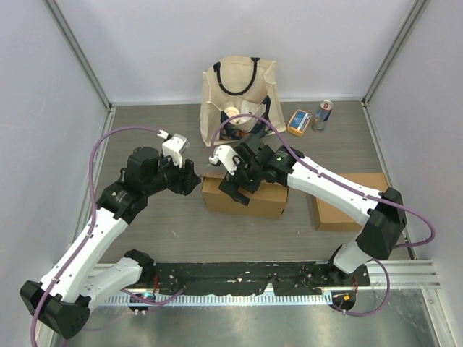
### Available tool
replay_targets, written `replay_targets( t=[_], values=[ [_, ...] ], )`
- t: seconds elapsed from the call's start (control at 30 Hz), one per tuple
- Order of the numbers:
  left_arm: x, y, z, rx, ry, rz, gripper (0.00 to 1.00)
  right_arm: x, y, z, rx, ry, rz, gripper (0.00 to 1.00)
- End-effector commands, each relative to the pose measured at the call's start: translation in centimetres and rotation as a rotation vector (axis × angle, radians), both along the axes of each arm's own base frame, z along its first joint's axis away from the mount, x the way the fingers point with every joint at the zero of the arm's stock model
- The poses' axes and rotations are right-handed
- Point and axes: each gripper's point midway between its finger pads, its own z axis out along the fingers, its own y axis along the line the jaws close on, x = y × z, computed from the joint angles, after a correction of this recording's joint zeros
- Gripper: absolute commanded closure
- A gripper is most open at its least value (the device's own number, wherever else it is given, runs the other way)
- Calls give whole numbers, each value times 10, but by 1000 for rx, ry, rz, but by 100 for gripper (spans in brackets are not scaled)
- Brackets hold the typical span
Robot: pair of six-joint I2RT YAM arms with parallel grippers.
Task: Fold the paper box
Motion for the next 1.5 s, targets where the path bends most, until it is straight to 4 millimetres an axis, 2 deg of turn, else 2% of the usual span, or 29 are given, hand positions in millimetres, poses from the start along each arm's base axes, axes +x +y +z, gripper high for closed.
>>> replay_targets(
  t=[0.0,0.13,0.2,0.23,0.3,0.33,0.43,0.47,0.5,0.6,0.7,0.9,1.0,1.17,1.33,1.47],
  values=[
    [0,5,-8,64,-35,-28,41,9,12,56,190,-87,-72,2],
    [2,2,-12,55,-35,-34,42,3,0,94,297,-109,-153,2],
    [5,1,-15,57,-23,-22,44,2,-12,100,308,-107,-232,2],
    [9,2,-15,59,-25,-11,44,1,-21,109,328,-118,-267,2],
    [12,-2,-16,52,-12,-10,46,3,-39,109,330,-117,-386,2],
    [13,-3,-14,48,-11,-11,47,0,-49,116,360,-116,-422,2],
    [16,-7,-13,40,-9,-17,48,-6,-77,101,350,-79,-600,2],
    [16,-9,-13,36,-6,-28,48,-5,-95,99,340,-98,-678,3],
    [16,-10,-15,39,3,-33,50,-10,-106,91,322,-63,-740,7],
    [17,-10,-19,49,20,-32,55,-24,-130,83,308,-46,-822,16],
    [17,-9,-25,63,43,-31,57,-33,-139,79,331,-43,-845,21],
    [19,-12,-30,73,93,-32,69,-38,-151,55,277,-41,-869,35],
    [18,-15,-25,54,96,-37,75,-39,-154,54,275,-53,-874,45],
    [18,-21,-17,23,110,-47,85,-40,-155,59,287,-43,-893,51],
    [14,-23,-5,6,136,-47,87,-43,-162,42,212,-21,-934,61],
    [11,-27,-1,-17,172,-56,89,-35,-152,46,283,-25,-940,75]
  ],
)
